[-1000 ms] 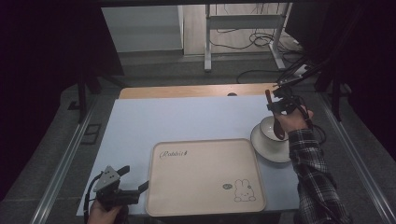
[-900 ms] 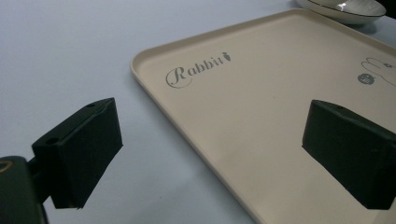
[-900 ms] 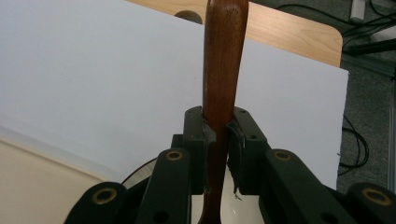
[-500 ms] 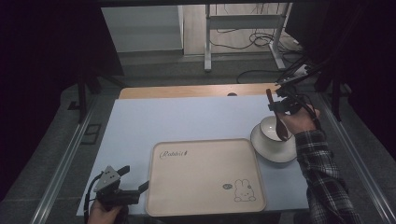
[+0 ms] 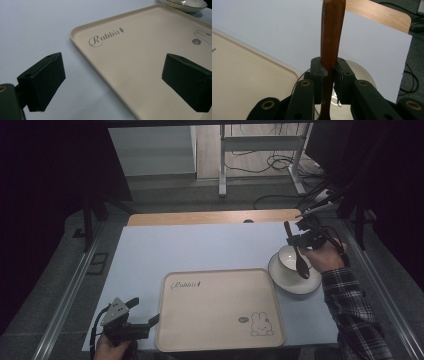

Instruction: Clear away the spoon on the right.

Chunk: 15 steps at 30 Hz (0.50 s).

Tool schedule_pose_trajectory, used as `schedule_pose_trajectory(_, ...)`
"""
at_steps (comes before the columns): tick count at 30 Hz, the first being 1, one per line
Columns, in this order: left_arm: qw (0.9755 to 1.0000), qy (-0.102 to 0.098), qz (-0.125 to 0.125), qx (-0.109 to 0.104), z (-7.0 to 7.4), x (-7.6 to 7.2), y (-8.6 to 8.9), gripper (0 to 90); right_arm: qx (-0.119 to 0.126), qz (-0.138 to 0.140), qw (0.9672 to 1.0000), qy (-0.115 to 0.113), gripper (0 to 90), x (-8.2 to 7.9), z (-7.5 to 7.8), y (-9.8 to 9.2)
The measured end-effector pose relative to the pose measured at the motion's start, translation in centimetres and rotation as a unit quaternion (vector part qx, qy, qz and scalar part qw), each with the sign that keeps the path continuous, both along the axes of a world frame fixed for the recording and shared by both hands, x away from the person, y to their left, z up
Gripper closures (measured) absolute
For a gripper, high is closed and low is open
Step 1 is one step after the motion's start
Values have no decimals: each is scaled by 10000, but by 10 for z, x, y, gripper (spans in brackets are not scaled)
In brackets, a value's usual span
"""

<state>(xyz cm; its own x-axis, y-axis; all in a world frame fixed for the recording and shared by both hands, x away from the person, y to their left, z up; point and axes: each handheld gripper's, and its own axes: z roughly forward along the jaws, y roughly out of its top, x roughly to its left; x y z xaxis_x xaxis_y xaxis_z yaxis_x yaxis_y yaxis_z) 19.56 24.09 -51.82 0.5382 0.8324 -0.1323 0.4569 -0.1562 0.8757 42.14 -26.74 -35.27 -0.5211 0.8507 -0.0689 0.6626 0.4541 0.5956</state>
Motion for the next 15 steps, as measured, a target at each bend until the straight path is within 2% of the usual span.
schedule_pose_trajectory(15,10000,3,0,11,0,0,0,47,-29,293,9994,162,784,-27,-3,7)
